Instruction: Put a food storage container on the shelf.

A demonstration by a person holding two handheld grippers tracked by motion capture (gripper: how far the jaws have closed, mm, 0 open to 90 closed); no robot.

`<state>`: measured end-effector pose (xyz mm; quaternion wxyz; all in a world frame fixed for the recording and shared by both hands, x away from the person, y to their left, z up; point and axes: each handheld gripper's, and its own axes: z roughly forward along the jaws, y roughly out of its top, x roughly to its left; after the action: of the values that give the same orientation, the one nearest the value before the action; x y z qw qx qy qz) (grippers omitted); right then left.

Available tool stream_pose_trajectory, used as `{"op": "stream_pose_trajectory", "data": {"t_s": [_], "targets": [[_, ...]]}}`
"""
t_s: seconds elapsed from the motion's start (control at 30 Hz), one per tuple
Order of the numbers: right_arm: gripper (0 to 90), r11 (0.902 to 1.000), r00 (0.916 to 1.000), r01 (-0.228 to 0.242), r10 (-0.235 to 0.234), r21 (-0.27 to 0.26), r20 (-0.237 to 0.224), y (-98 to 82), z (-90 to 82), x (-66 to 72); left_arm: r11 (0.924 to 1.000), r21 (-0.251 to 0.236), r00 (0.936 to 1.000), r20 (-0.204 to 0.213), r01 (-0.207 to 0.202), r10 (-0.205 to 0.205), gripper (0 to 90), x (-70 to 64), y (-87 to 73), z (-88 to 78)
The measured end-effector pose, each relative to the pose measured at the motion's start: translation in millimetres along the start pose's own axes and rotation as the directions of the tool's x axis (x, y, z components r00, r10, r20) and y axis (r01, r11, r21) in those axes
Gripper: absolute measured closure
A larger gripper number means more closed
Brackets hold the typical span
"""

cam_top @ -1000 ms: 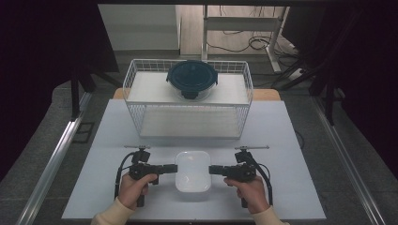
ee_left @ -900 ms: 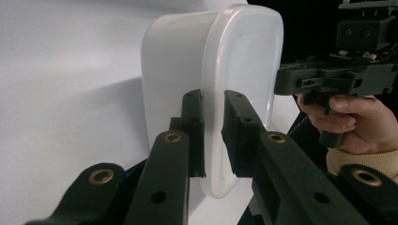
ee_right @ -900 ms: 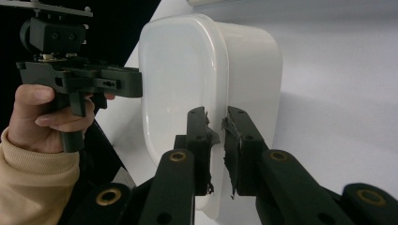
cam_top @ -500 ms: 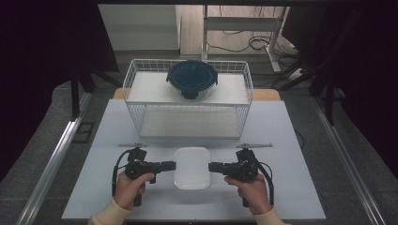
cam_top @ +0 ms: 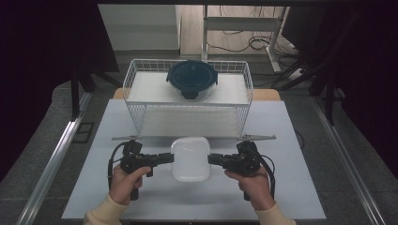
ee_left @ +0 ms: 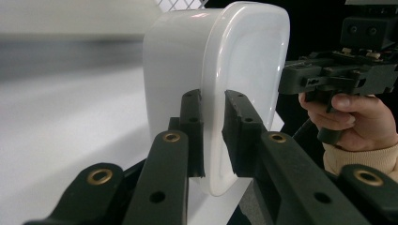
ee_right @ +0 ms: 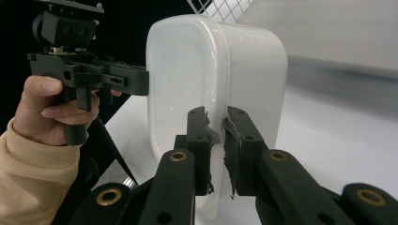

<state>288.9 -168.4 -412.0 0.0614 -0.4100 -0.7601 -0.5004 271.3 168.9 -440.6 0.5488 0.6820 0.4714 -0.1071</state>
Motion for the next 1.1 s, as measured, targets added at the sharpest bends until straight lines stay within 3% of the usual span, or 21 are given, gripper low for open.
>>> {"op": "stream_pose_trajectory", "data": {"t_s": [0.33,0.8,1.1], "targets": [[80.4,0.9976,0.9983,0.058,-0.058,-0.038,0.001,30.4,-11.5,13.1,0.9985,-0.031,0.9989,0.002,-0.046,0.046,78.8,-14.4,30.5,-11.9],[80.4,0.9912,0.9957,0.093,-0.093,-0.094,0.006,60.9,-27.2,28.3,0.9917,-0.056,0.9933,-0.013,-0.116,0.115,78.7,-38.4,66.2,-25.5],[80.5,0.987,0.9935,0.113,-0.113,-0.113,0.008,89.6,-35.7,34.9,0.9885,-0.07,0.9911,-0.011,-0.133,0.133,78.7,-48.0,95.4,-32.6]]}}
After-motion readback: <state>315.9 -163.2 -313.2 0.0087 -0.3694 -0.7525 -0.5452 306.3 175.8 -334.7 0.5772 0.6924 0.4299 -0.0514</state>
